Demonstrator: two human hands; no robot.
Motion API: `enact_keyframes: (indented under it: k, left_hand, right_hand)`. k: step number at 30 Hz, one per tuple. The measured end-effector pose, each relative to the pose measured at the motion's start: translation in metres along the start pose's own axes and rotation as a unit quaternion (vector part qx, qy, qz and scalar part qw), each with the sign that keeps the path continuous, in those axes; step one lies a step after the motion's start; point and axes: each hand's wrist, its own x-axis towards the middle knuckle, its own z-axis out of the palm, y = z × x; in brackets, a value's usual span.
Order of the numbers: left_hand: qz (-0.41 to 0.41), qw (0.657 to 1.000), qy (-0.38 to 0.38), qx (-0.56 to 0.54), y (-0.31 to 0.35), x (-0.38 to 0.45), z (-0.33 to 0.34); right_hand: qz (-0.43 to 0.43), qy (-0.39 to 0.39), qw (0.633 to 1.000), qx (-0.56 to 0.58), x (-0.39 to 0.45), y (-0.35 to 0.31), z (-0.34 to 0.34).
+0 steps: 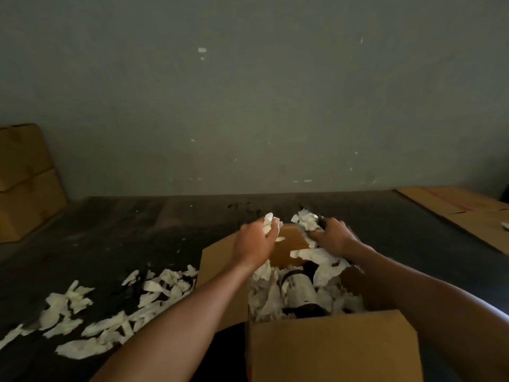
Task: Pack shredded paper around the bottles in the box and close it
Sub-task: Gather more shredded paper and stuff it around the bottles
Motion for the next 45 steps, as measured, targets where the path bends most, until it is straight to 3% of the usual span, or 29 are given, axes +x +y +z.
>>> enact_keyframes:
  k: [6, 10, 14, 19, 23, 27, 29, 34, 38, 43, 45]
  left_hand:
    - [-0.109, 0.991, -0.083, 0.012, -0.003, 0.001, 0.066]
    - [-0.195, 0.963, -0.185, 0.028, -0.019, 0.005, 0.092]
    - [-0.228, 0.936, -0.258, 0.074, -0.025, 0.014, 0.100]
    - [-0.238, 0.914, -0.318, 0.082, -0.035, 0.021, 0.109]
    - [-0.244, 0.890, -0.364, 0.126, -0.049, 0.010, 0.123]
    - [-0.230, 0.811, -0.495, 0.210, -0.070, -0.014, 0.139]
    - [-0.236, 0.785, -0.523, 0.234, -0.075, -0.020, 0.142]
    - [-0.221, 0.797, -0.510, 0.237, -0.065, -0.004, 0.132]
    - [-0.183, 0.797, -0.499, 0.287, -0.051, 0.008, 0.121]
    - [-0.182, 0.719, -0.619, 0.258, -0.043, -0.022, 0.132]
    - [-0.195, 0.705, -0.637, 0.244, -0.042, -0.030, 0.136]
  right_hand:
    - [0.005, -0.087, 0.996, 0.019, 0.022, 0.054, 0.018]
    - [-0.010, -0.174, 0.985, 0.017, 0.033, 0.071, 0.023]
    - [-0.031, -0.239, 0.970, 0.017, 0.039, 0.073, 0.008]
    - [-0.038, -0.226, 0.973, 0.020, 0.058, 0.081, 0.003]
    - [-0.022, -0.200, 0.973, -0.112, 0.066, 0.101, 0.035]
    - [0.006, -0.333, 0.913, -0.235, 0.054, 0.131, 0.069]
    - [0.011, -0.352, 0.906, -0.236, 0.050, 0.131, 0.066]
    - [0.010, -0.369, 0.912, -0.181, 0.053, 0.095, 0.015]
    - [-0.024, -0.363, 0.887, -0.284, 0.037, 0.072, -0.016]
    - [-0.001, -0.516, 0.790, -0.330, 0.000, 0.092, 0.018]
    - [-0.040, -0.529, 0.774, -0.346, -0.007, 0.101, 0.032]
